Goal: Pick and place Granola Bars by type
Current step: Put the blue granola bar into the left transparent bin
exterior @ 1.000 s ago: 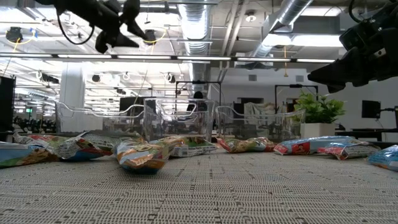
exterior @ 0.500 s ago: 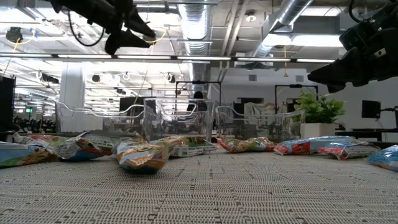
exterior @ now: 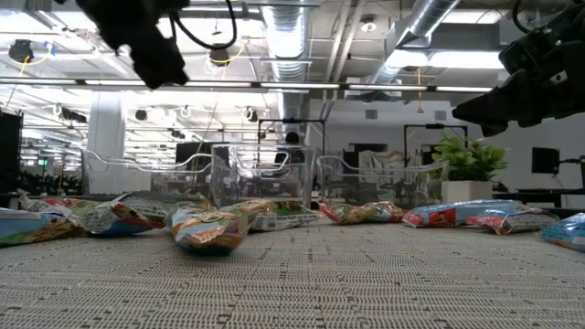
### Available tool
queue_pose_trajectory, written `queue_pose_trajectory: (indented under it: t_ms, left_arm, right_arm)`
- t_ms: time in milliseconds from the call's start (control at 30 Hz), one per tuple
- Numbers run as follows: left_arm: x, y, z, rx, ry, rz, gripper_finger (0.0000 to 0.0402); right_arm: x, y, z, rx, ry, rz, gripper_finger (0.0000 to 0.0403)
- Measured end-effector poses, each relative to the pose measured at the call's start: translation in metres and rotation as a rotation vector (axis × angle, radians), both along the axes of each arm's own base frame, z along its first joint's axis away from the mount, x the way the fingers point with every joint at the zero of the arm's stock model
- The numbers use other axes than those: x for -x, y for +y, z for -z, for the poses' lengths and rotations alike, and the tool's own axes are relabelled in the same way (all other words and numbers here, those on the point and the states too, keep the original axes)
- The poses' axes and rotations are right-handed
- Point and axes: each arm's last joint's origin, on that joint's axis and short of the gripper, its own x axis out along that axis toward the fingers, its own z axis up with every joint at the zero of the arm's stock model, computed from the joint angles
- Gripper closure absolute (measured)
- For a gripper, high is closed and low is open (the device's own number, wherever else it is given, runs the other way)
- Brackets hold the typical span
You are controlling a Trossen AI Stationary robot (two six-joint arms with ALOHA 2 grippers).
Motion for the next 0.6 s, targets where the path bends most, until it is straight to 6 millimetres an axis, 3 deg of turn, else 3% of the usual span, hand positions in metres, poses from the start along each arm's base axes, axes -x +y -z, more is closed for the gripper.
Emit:
queue_pose_trajectory:
  t_ms: [233, 467, 600]
  left_arm:
    - [0.007, -0.033, 0.004, 0.02, 0.028, 0.131, 0.0219]
    - [0.008, -0.036, 0.004, 0.106, 0.051, 0.069, 0.0219]
    - [0.008, -0.033, 0.008, 0.162, 0.101, -0.081, 0.0219]
  right_arm:
    - [0.0, 0.0, 0.0, 0.0, 0.0, 0.0, 0.0344]
    - [0.0, 0.0, 0.0, 0.0, 0.0, 0.0, 0.0344]
    - [0.0, 0.0, 0.0, 0.0, 0.0, 0.0, 0.0344]
